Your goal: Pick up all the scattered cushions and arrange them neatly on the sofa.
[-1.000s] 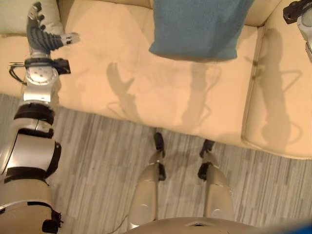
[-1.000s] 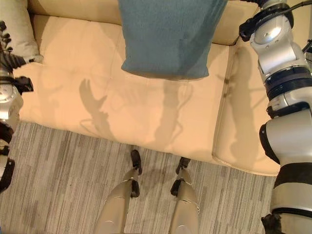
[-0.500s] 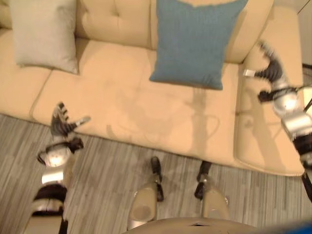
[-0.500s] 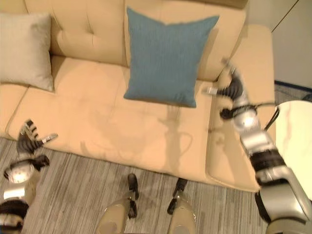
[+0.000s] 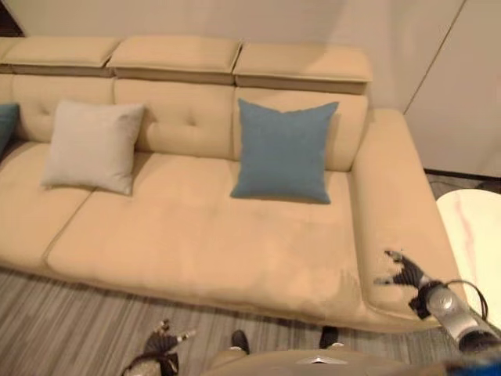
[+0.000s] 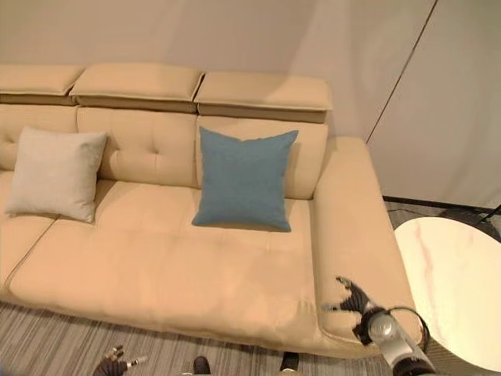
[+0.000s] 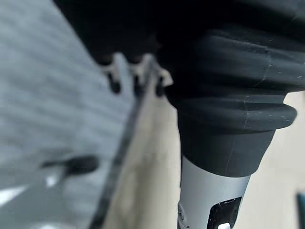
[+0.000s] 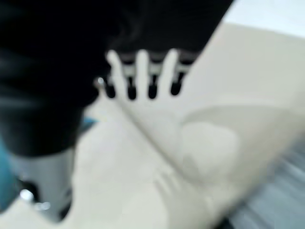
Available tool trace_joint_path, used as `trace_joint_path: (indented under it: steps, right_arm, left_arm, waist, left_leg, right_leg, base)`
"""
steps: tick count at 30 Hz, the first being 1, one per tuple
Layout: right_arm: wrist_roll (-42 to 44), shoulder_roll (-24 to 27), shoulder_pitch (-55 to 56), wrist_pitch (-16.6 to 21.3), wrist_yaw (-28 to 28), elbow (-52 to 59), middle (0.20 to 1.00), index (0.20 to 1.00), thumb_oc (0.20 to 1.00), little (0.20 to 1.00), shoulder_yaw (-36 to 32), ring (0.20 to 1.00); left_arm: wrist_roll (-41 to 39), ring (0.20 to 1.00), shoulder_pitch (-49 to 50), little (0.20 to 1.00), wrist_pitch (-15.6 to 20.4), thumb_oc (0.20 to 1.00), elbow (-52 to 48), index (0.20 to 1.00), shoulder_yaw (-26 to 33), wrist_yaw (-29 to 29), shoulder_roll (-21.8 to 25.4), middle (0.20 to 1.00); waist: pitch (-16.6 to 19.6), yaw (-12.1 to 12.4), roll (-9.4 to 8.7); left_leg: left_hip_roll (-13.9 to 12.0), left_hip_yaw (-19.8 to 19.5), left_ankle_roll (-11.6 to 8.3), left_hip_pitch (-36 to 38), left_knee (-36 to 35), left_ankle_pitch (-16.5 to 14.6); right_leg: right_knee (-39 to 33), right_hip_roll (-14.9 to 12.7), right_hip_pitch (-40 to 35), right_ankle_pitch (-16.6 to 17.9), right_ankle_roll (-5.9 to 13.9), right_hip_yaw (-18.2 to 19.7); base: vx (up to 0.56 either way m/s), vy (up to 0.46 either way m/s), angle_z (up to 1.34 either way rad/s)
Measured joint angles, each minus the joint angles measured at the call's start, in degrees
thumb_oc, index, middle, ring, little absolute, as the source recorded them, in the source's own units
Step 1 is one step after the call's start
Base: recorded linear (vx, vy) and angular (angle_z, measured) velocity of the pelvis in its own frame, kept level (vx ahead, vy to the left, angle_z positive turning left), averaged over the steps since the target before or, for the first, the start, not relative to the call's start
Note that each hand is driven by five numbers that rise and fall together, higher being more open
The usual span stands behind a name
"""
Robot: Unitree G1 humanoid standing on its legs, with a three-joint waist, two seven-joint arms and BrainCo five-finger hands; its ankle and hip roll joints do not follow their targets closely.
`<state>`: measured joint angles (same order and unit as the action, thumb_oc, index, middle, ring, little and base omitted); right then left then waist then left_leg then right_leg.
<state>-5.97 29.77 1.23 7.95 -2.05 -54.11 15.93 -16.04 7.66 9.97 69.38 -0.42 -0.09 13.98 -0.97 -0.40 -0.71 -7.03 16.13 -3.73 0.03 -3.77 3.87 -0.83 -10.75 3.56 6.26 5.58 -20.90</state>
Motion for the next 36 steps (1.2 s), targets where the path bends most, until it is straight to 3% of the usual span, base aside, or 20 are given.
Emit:
trace_joint_path:
  steps: [4,6,7,9,10,11,12,13,16,17,20,21,22,24,26,27,29,30,31,36]
  right_arm:
    - [-0.26,-3.92,2.89,-0.26,0.00,-3.60,1.000,1.000,1.000,1.000,0.83,1.000]
    - [-0.25,-4.58,3.06,0.02,0.27,-5.04,1.000,1.000,1.000,1.000,1.32,1.000]
    - [-0.22,-4.94,3.05,-0.06,0.24,-6.13,1.000,1.000,1.000,1.000,1.76,1.000]
    - [-0.01,-4.93,2.97,-0.16,0.38,-7.51,1.000,1.000,1.000,1.000,2.33,1.000]
    - [0.06,-5.31,1.37,-0.08,0.78,-8.93,1.000,1.000,1.000,1.000,2.81,1.000]
    - [0.05,-5.37,0.41,-0.30,0.74,-10.66,1.000,1.000,1.000,1.000,3.03,1.000]
    - [0.05,-4.77,0.30,-0.35,1.04,-11.14,1.000,1.000,1.000,1.000,2.74,1.000]
    - [0.05,-4.69,0.05,-0.47,1.20,-11.40,1.000,1.000,1.000,1.000,2.55,1.000]
    - [0.04,-5.20,1.05,-0.81,1.16,-12.94,1.000,1.000,1.000,1.000,1.88,1.000]
    - [-0.16,-5.79,0.93,-1.41,1.21,-13.67,1.000,1.000,1.000,1.000,0.36,1.000]
    - [-0.57,-7.95,-0.34,-2.68,1.11,-14.22,1.000,1.000,1.000,1.000,-0.21,1.000]
    - [-1.06,-8.55,-0.46,-2.86,1.25,-14.40,1.000,1.000,1.000,1.000,-0.28,1.000]
    - [-1.29,-9.01,-0.92,-3.04,1.12,-14.21,1.000,1.000,1.000,1.000,0.01,1.000]
    - [-1.68,-8.97,-1.20,-3.32,1.14,-14.37,1.000,1.000,1.000,1.000,0.14,1.000]
    - [-2.27,-9.04,-1.90,-3.17,1.18,-14.38,1.000,1.000,1.000,1.000,0.34,1.000]
    - [-2.28,-8.93,-2.16,-3.33,1.18,-14.42,1.000,1.000,1.000,1.000,0.30,1.000]
    - [-2.28,-8.97,-2.17,-3.36,1.23,-14.80,1.000,1.000,1.000,1.000,0.27,1.000]
    - [-2.30,-8.89,-2.56,-3.46,1.26,-15.07,1.000,1.000,1.000,1.000,0.27,1.000]
    - [-2.39,-8.84,-2.62,-3.70,1.37,-15.38,1.000,1.000,1.000,1.000,0.28,1.000]
    - [-3.34,-8.84,-0.86,-3.97,1.56,-15.48,1.000,1.000,1.000,1.000,0.30,1.000]
  left_arm:
    - [2.22,1.000,0.09,1.000,-0.86,1.000,1.69,1.000,-0.61,0.07,-0.30,1.000]
    - [2.26,1.000,0.15,1.000,-1.00,1.000,1.69,1.000,-0.92,0.12,-0.25,1.000]
    - [2.33,1.000,-0.32,1.000,-0.95,1.000,1.63,1.000,-1.81,0.18,0.14,1.000]
    - [3.72,1.000,-1.68,1.000,-0.97,1.000,1.58,1.000,-2.24,0.29,0.43,1.000]
    - [3.65,1.000,-2.75,1.000,-0.95,1.000,1.64,1.000,-2.23,0.53,0.81,1.000]
    - [3.81,1.000,-3.72,1.000,-0.99,1.000,1.67,1.000,-2.47,0.36,1.19,1.000]
    - [4.31,1.000,-4.40,1.000,-0.95,1.000,1.70,1.000,-3.62,0.37,1.06,1.000]
    - [4.36,1.000,-4.54,1.000,-0.94,1.000,1.72,1.000,-4.23,0.35,0.65,1.000]
    - [4.71,1.000,-6.44,1.000,-0.91,1.000,1.62,1.000,-6.42,0.18,-0.28,1.000]
    - [6.35,1.000,-7.92,1.000,-1.12,1.000,1.69,1.000,-8.07,0.07,-0.69,1.000]
    - [7.73,1.000,-9.43,1.000,-0.96,1.000,1.62,1.000,-8.66,0.19,-0.47,1.000]
    - [8.32,1.000,-9.71,1.000,-1.03,1.000,1.39,1.000,-8.88,0.21,-0.17,1.000]
    - [8.66,1.000,-9.08,1.000,-1.08,1.000,1.38,1.000,-8.49,0.43,0.05,1.000]
    - [8.82,1.000,-8.34,1.000,-1.02,1.000,1.34,1.000,-8.50,0.55,0.35,1.000]
    - [8.86,1.000,-7.30,1.000,-1.13,1.000,1.67,1.000,-7.93,0.64,0.76,1.000]
    - [8.86,1.000,-7.11,1.000,-1.14,1.000,1.63,1.000,-7.86,0.65,0.84,1.000]
    - [8.85,1.000,-6.80,1.000,-1.32,1.000,1.64,1.000,-7.64,0.53,0.82,1.000]
    - [8.82,1.000,-6.39,1.000,-1.60,1.000,1.65,1.000,-7.63,0.57,0.51,1.000]
    - [8.79,1.000,-4.89,1.000,-1.88,1.000,1.65,1.000,-7.31,0.45,-0.01,1.000]
    - [8.72,1.000,-2.97,1.000,-2.00,1.000,1.70,1.000,-6.02,0.49,0.05,1.000]
  waist:
    - [0.00,-0.17,-0.08]
    - [-0.77,-0.06,0.91]
    - [-0.78,-0.03,0.54]
    - [-1.68,0.16,-0.50]
    - [-2.72,0.61,-2.28]
    - [-3.74,1.20,-3.14]
    - [-4.12,0.85,-3.89]
    - [-4.34,0.23,-3.67]
    - [-4.41,-1.21,-3.23]
    - [-4.37,-3.19,-2.65]
    - [-5.31,-3.09,-3.86]
    - [-5.56,-2.97,-3.53]
    - [-5.59,-2.44,-2.36]
    - [-5.59,-1.88,-1.56]
    - [-5.12,-1.30,-0.03]
    - [-4.84,-0.85,-0.04]
    - [-4.77,0.11,-0.28]
    - [-4.87,0.26,0.09]
    - [-4.02,0.49,0.43]
    - [-1.28,1.38,0.12]
  left_leg:
    - [-1.99,-0.07,-0.28,-0.83,0.14,0.17]
    - [-4.00,-0.96,-0.49,-1.94,1.01,0.30]
    - [-5.17,-1.28,-0.70,-3.35,2.84,0.32]
    - [-6.16,-2.30,-3.19,-4.57,5.33,-0.88]
    - [-4.24,-6.26,-5.58,-7.16,12.36,-1.66]
    - [-1.58,-8.62,-5.28,-7.73,18.67,-2.46]
    - [0.79,-9.47,-4.59,-8.25,23.78,-5.86]
    - [1.85,-9.09,-3.73,-6.90,23.54,-6.75]
    - [3.22,-6.74,0.09,-2.81,18.63,-10.43]
    - [4.76,-7.14,2.12,-1.11,13.05,-11.44]
    - [7.50,-4.25,5.01,0.01,6.74,-7.01]
    - [7.47,-2.36,5.64,0.07,6.24,-6.27]
    - [7.51,-0.27,7.04,1.81,3.96,-5.78]
    - [7.35,1.79,8.08,2.53,2.19,-4.45]
    - [6.21,2.93,7.72,3.18,0.11,-2.85]
    - [5.73,2.62,7.42,2.83,-0.20,-2.56]
    - [5.41,2.72,5.98,2.86,-0.18,-2.90]
    - [4.94,2.41,5.29,2.87,-0.08,-2.79]
    - [4.09,1.96,3.32,2.96,0.01,-3.05]
    - [1.91,1.28,2.02,2.64,2.36,-3.14]
  right_leg:
    - [4.21,1.09,2.16,-2.27,-0.58,0.04]
    - [7.19,3.05,3.47,-4.14,-1.21,-0.04]
    - [9.15,3.60,4.30,-5.93,-2.03,0.48]
    - [10.98,4.36,6.52,-8.68,-4.73,0.70]
    - [10.56,3.08,6.46,-7.41,-6.29,0.60]
    - [9.88,1.87,5.74,-7.09,-6.20,0.54]
    - [7.63,1.36,4.71,-5.48,-5.78,0.44]
    - [6.70,1.42,3.93,-5.08,-5.82,0.15]
    - [5.88,1.54,4.77,-3.63,-3.96,0.08]
    - [5.90,1.18,6.53,-1.69,-3.77,0.18]
    - [4.08,-0.71,8.41,-0.65,-0.51,0.94]
    - [3.82,-1.53,8.90,-0.83,0.03,-0.56]
    - [5.03,-3.28,9.23,0.20,2.72,-1.43]
    - [9.69,-4.62,9.22,-0.82,5.31,0.54]
    - [19.86,-4.42,9.39,-4.52,5.92,2.80]
    - [20.32,-3.53,6.83,-7.84,6.30,3.17]
    - [16.05,-2.49,3.77,-11.19,6.56,3.85]
    - [13.89,-1.36,2.88,-10.86,4.02,4.14]
    - [11.40,0.22,2.06,-10.45,2.80,4.11]
    - [11.97,2.33,1.61,-11.27,-0.10,4.31]
  base:
    - [-0.09,-0.145,0.04]
    - [-0.16,-0.176,0.18]
    - [-0.24,-0.081,0.36]
    - [-0.24,-0.055,0.22]
    - [-0.12,0.040,-0.14]
    - [-0.17,0.097,-0.14]
    - [-0.12,0.155,-0.07]
    - [-0.11,0.205,0.14]
    - [-0.12,0.185,0.01]
    - [-0.20,0.254,-0.08]
    - [-0.15,0.142,-0.42]
    - [-0.27,0.204,-1.05]
    - [-0.20,0.124,-0.78]
    - [-0.17,0.069,-0.59]
    - [-0.09,-0.020,-0.38]
    - [-0.06,-0.087,-0.08]
    - [-0.04,-0.086,-0.14]
    - [0.02,-0.083,-0.15]
    - [0.05,-0.091,-0.18]
    - [0.03,-0.068,-0.07]
